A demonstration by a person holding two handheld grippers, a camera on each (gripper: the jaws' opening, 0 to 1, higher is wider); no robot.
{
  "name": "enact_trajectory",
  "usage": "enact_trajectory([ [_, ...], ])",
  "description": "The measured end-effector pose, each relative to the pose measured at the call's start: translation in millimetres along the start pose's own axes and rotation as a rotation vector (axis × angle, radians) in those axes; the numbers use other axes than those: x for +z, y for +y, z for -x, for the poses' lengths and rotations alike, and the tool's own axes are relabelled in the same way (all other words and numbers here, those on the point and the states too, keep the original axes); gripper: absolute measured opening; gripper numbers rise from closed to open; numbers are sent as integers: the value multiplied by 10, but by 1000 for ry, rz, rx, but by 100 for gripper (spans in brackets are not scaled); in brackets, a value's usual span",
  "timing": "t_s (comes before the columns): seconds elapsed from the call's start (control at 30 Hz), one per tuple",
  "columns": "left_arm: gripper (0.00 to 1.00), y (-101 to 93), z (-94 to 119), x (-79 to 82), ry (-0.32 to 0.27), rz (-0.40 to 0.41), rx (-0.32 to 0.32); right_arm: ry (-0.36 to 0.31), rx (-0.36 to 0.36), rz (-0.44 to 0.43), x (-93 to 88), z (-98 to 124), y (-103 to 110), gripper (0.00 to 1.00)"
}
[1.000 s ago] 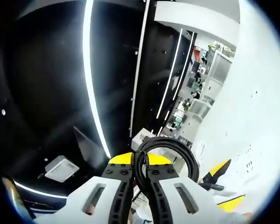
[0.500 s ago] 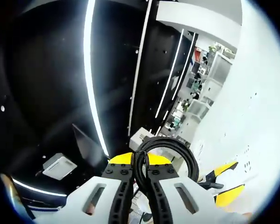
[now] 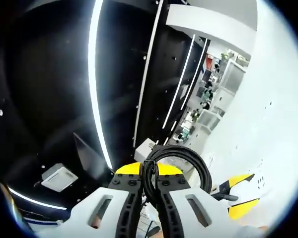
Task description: Straighten the power strip on the desk, plug the charger into it
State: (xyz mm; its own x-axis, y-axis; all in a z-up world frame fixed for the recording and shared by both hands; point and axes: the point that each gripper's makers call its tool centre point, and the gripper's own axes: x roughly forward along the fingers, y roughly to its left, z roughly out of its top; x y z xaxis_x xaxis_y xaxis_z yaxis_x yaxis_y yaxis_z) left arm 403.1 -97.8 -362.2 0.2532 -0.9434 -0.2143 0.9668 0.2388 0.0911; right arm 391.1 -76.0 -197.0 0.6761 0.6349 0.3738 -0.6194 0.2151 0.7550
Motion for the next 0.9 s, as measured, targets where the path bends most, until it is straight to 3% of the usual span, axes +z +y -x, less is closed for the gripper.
enact_trajectory([
  [0.2, 27, 44, -51, -44, 25, 13, -29, -14, -14, 0, 18, -50, -107, 7],
  [0.53, 27, 141, -123, -21, 15, -3, -42, -31, -34, 6, 84, -127, -179, 7],
  [0.77, 27, 231, -188, -122, 62, 7, -56, -50, -78, -5, 131, -156, -349, 7],
  [0.9, 27, 255, -201, -95, 40, 11, -47, -61, -75, -6, 168, -209, -348, 7],
])
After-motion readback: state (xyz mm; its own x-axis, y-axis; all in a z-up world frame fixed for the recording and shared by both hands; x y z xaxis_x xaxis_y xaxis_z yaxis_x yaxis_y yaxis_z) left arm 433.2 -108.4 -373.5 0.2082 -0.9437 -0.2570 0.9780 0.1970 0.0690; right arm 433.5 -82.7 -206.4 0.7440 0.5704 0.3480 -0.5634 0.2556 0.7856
